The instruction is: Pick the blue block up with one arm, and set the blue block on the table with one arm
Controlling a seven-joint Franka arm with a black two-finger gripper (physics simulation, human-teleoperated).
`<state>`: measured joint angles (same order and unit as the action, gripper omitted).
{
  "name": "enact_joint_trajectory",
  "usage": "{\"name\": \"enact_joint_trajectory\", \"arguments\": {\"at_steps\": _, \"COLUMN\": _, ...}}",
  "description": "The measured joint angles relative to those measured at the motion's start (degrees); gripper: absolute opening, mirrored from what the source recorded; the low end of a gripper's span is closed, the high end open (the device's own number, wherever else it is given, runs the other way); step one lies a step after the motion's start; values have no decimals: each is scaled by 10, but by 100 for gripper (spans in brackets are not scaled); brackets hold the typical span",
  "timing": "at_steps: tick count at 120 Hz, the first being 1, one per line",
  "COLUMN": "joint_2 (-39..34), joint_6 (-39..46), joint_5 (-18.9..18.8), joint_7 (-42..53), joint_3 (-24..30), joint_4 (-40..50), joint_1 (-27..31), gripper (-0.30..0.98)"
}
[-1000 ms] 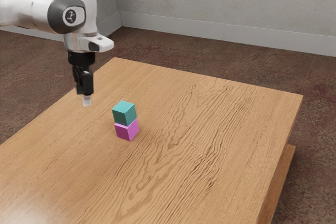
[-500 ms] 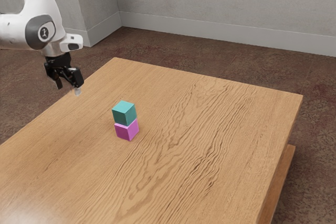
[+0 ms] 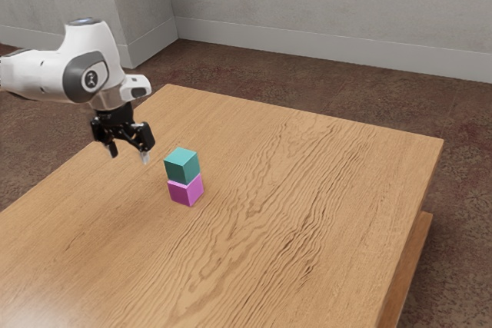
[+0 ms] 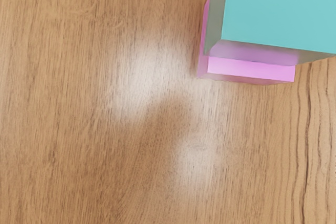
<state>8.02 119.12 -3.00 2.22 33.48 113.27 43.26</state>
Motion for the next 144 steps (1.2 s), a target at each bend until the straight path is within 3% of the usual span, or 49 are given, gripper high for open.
{"name": "enact_joint_trajectory", "arguments": {"at_steps": 23, "joint_2": 32, "joint_6": 28, "joint_5": -8, "joint_7": -34, "joint_3": 0, "joint_4": 0, "joint_1": -14, "gripper": 69}}
{"name": "enact_joint_trajectory", "arguments": {"at_steps": 50, "joint_2": 58, "joint_6": 43, "joint_5": -52, "joint_7": -61, "joint_3": 1, "joint_4": -18, "joint_1": -31, "gripper": 69}}
{"name": "enact_joint_trajectory", "arguments": {"at_steps": 83, "joint_2": 106, "joint_6": 48, "joint_5": -64, "joint_7": -81, "joint_3": 1, "joint_4": -51, "joint_1": -49, "gripper": 69}}
{"name": "enact_joint_trajectory", "arguments": {"at_steps": 144, "joint_2": 222, "joint_6": 49, "joint_5": -116, "joint_7": -95, "joint_3": -8, "joint_4": -169, "joint_1": -102, "gripper": 69}}
